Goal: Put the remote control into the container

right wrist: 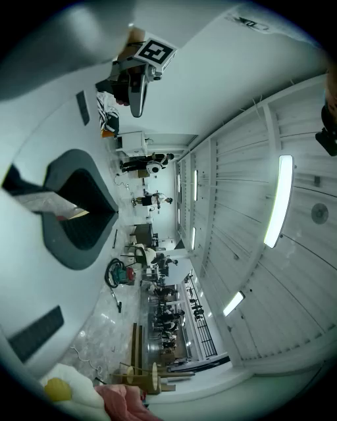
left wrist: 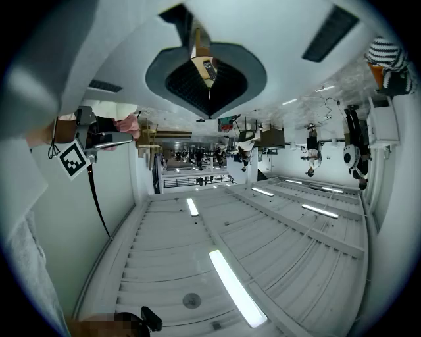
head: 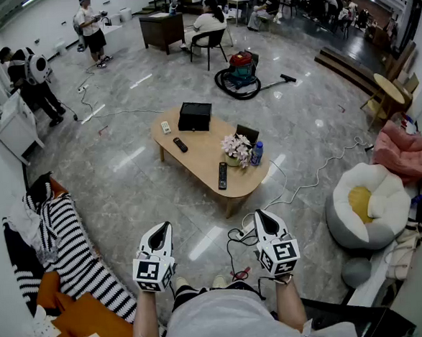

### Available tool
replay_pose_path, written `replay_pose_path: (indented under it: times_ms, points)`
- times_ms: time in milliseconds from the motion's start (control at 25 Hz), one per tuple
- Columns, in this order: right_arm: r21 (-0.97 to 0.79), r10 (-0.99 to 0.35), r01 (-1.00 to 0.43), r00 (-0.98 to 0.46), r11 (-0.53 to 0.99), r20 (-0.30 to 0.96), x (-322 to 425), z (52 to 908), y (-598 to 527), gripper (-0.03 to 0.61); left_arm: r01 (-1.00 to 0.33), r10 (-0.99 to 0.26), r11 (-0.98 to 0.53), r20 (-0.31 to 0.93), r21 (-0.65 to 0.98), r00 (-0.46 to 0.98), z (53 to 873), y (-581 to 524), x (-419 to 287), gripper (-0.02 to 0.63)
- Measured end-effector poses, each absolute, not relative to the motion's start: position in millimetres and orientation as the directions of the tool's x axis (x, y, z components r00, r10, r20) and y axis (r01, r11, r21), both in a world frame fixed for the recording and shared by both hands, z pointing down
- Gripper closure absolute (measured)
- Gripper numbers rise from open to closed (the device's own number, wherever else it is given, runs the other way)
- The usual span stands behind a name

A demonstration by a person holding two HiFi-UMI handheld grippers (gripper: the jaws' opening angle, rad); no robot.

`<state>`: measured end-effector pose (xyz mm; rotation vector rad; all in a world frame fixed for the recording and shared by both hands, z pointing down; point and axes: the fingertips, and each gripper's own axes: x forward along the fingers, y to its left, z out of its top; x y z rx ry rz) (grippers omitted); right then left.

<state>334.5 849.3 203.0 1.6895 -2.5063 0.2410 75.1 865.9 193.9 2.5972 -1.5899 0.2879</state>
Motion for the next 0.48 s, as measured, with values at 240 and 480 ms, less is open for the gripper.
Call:
replay_pose_path:
  times_ms: [240,480]
  points:
    - [-0.068,-0.912,-0.929,-0.370,0.364,0.177,338.1,205.3,847.7,0.570,-0.885,-0.869,-0.465,0.204,-0.027,0.450,197.2,863.1,78.7,0.605]
    - [-0.075,-0.912,-0.929,-0.371,0.363,0.173,340.2,204.0,844.6,0.570,-0.882,-0.866,-0.470,0.205,-0.030,0.455,196.8,857.6,83.5,0.605]
